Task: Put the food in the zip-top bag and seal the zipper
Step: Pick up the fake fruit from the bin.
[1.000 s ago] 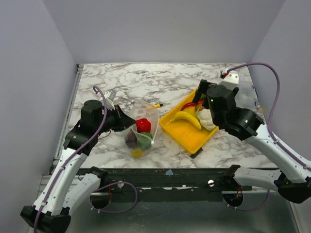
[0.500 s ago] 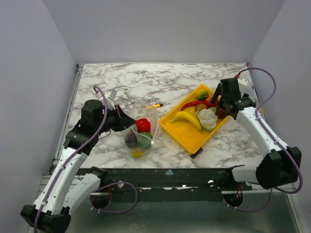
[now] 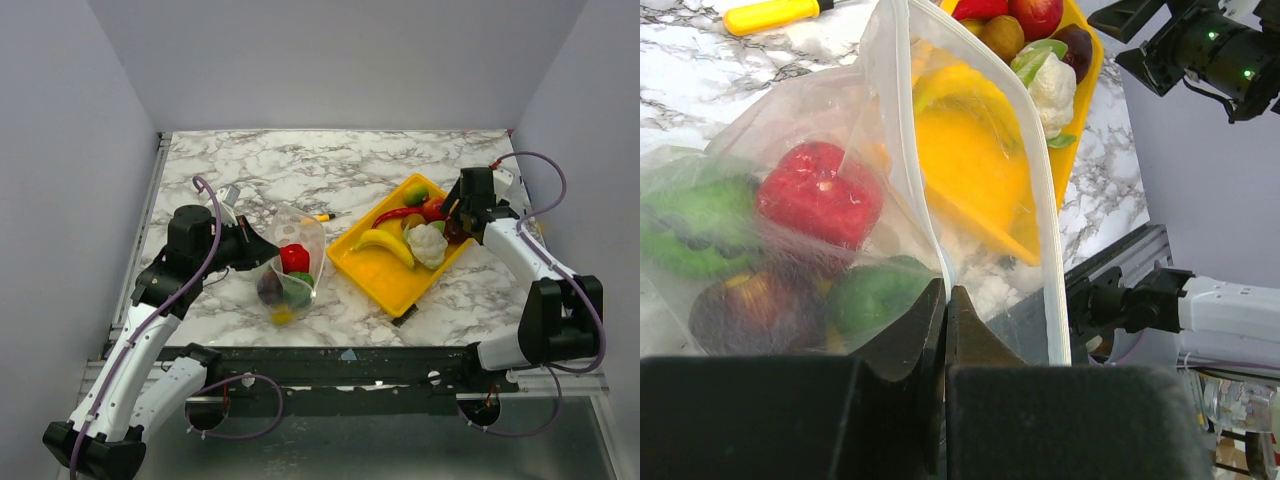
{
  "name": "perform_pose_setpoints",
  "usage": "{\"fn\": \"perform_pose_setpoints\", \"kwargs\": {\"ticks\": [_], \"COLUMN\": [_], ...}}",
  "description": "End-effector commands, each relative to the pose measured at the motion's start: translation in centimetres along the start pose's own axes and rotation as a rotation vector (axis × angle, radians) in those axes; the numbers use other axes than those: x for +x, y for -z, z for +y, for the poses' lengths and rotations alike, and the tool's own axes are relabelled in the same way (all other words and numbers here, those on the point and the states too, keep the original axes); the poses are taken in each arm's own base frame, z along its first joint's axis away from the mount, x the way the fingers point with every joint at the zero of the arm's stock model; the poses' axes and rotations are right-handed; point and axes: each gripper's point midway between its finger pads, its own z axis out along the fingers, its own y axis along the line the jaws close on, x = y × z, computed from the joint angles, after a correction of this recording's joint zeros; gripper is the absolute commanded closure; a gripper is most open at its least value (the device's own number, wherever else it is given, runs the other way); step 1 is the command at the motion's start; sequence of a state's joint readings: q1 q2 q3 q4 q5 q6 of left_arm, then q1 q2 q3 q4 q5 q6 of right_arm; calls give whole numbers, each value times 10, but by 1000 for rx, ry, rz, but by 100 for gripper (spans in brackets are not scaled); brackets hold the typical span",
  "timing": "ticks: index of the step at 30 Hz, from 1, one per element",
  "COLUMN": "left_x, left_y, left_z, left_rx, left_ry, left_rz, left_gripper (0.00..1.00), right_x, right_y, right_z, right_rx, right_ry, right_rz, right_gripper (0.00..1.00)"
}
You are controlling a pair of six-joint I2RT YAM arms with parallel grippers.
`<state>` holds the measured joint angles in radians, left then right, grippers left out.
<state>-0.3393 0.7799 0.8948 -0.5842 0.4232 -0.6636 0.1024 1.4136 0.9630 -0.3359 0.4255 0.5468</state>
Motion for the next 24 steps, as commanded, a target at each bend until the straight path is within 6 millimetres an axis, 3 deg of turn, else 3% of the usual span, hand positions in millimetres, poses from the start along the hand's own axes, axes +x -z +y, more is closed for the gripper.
{"fn": "perform_pose_setpoints", "kwargs": {"ticks": [1,24], "left_x": [0,1], "left_y": [0,-5], "left_z": [-2,0], "left_rx": [20,19], "left_ry": [2,8], "left_rz": [3,15], "left_gripper": [100,100], "right_x": [-8,48], "right_y": [-16,-57], "right_z": [4,-8], "right_rx": [-20,50], "right_ry": [-2,69], "right_rz": [-13,127], "right_gripper": [17,22]}}
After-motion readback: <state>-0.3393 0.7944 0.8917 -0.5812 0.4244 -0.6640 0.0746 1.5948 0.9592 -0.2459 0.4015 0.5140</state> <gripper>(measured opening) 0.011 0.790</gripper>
